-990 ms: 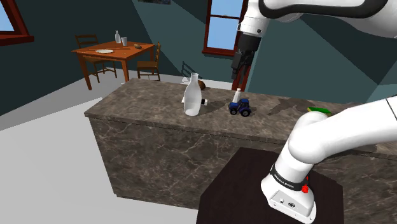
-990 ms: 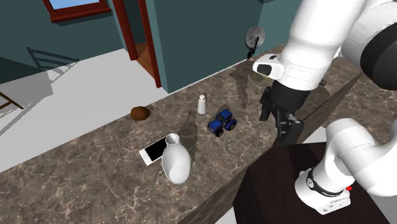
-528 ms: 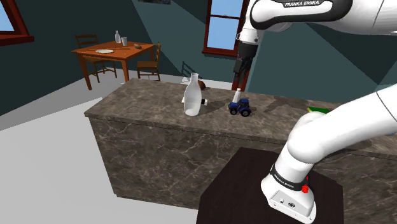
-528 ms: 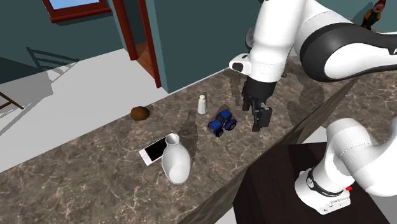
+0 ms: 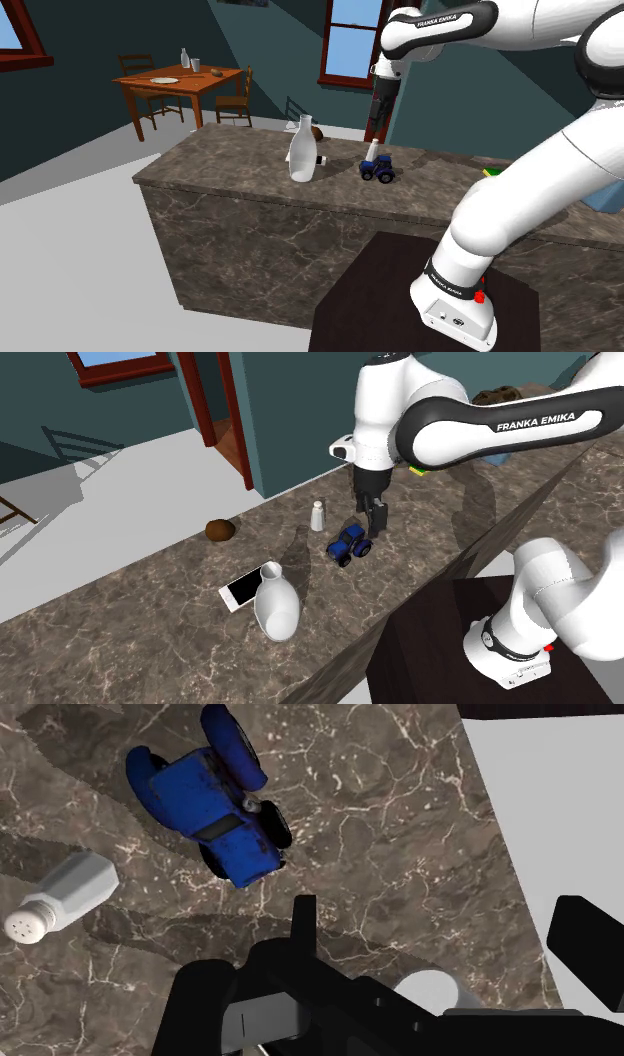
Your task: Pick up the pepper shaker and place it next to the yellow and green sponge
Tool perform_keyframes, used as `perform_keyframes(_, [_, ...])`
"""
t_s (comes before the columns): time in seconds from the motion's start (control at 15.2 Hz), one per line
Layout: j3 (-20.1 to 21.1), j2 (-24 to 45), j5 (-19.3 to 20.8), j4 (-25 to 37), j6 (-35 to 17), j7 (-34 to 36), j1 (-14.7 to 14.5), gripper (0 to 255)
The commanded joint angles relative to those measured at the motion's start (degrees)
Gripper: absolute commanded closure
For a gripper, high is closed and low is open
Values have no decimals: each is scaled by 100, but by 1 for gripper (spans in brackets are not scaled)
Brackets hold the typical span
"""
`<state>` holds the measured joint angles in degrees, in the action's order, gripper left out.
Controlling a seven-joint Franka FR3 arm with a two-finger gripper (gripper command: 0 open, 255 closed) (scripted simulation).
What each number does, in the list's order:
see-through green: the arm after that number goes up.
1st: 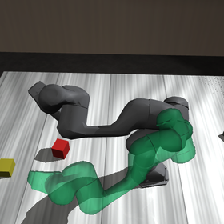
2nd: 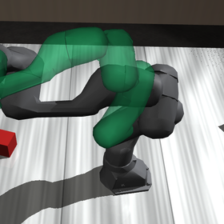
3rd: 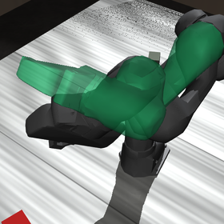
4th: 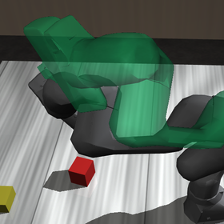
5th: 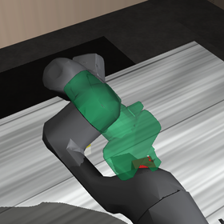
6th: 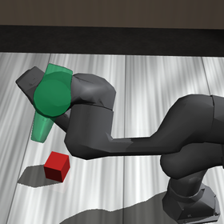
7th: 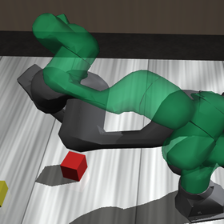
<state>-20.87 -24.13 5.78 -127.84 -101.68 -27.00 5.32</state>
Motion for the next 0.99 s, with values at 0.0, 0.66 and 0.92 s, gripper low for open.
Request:
perform_keyframes(0.0, [-221,422,-15,241,-116,-307,10,0])
perform_keyframes(0.66, [-1054,2679,-622,1722,-426,-1906,255,0])
perform_keyframes(0.92, [-1165,3695,-1037,2542,-373,-2523,566,0])
